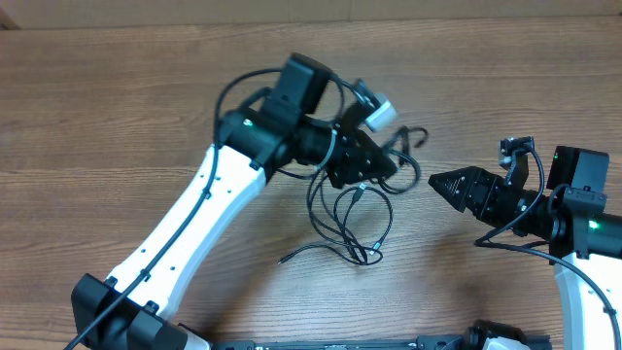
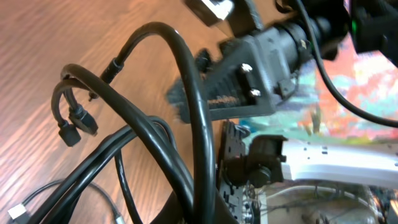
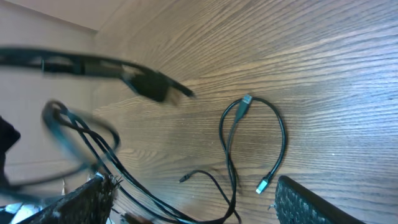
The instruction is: Untangle cables
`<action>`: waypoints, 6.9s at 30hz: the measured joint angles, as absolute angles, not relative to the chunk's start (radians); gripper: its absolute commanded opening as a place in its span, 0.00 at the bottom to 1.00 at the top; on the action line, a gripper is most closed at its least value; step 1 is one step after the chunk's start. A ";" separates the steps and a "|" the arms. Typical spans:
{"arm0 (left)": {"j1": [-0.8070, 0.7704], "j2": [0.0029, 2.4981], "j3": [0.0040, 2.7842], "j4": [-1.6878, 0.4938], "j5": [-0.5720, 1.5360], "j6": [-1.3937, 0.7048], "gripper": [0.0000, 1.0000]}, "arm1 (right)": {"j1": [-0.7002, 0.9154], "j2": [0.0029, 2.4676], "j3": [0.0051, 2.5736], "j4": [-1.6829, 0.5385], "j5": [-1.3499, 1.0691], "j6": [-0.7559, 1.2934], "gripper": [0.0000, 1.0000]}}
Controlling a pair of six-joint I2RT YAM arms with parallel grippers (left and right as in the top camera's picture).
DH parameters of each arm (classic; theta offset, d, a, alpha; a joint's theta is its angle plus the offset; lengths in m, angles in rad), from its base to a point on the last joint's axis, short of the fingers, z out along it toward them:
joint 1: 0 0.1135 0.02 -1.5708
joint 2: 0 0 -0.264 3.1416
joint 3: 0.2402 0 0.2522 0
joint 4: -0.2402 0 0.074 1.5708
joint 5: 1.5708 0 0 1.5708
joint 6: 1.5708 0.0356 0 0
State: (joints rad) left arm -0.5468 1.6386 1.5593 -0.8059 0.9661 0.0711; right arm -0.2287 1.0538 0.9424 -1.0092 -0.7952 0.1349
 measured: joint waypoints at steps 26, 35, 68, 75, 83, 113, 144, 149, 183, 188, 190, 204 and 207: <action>-0.463 1.639 1.559 -0.448 0.914 -1.224 0.04 | -0.229 1.054 0.942 -1.011 -0.780 0.135 0.84; -0.463 1.639 1.559 -0.419 0.497 -1.670 0.04 | -0.229 1.054 0.942 -1.011 -0.779 0.135 0.84; -0.305 1.639 1.559 -0.665 -0.170 -1.614 1.00 | -0.228 1.054 0.942 -1.006 -0.778 0.135 0.85; -0.300 1.639 1.561 -0.954 -0.173 -1.368 1.00 | -0.229 1.054 0.942 -1.007 -0.778 0.134 0.89; -0.300 1.639 1.561 -1.235 -0.173 -1.131 1.00 | -0.228 1.054 0.942 -1.003 -0.778 0.135 0.92; -0.292 1.639 1.561 -1.279 -0.342 -0.695 1.00 | 0.175 1.192 0.942 -0.790 -0.617 0.205 0.98; -0.118 1.639 1.561 -1.260 -0.190 -0.617 1.00 | 0.672 1.645 0.942 -0.159 -0.392 0.262 0.87; -0.118 1.639 1.561 -1.260 -0.190 -0.617 1.00 | 0.678 1.660 0.942 -0.157 -0.387 0.262 0.82; -0.118 1.639 1.561 -1.260 -0.190 -0.617 1.00 | 0.682 1.730 0.942 -0.172 -0.385 0.265 0.20; -0.118 1.639 1.561 -1.260 -0.190 -0.617 1.00 | 0.682 1.730 0.942 -0.173 -0.387 0.265 0.04; -0.118 1.639 1.561 -1.260 -0.190 -0.617 1.00 | 0.682 1.730 0.942 -0.173 -0.386 0.265 0.04; -0.118 1.639 1.561 -1.260 -0.190 -0.617 1.00 | 0.654 1.651 0.942 -0.267 -0.385 0.274 0.04; -0.118 1.639 1.561 -1.260 -0.190 -0.617 1.00 | 0.629 1.563 0.942 -0.282 -0.385 0.292 0.04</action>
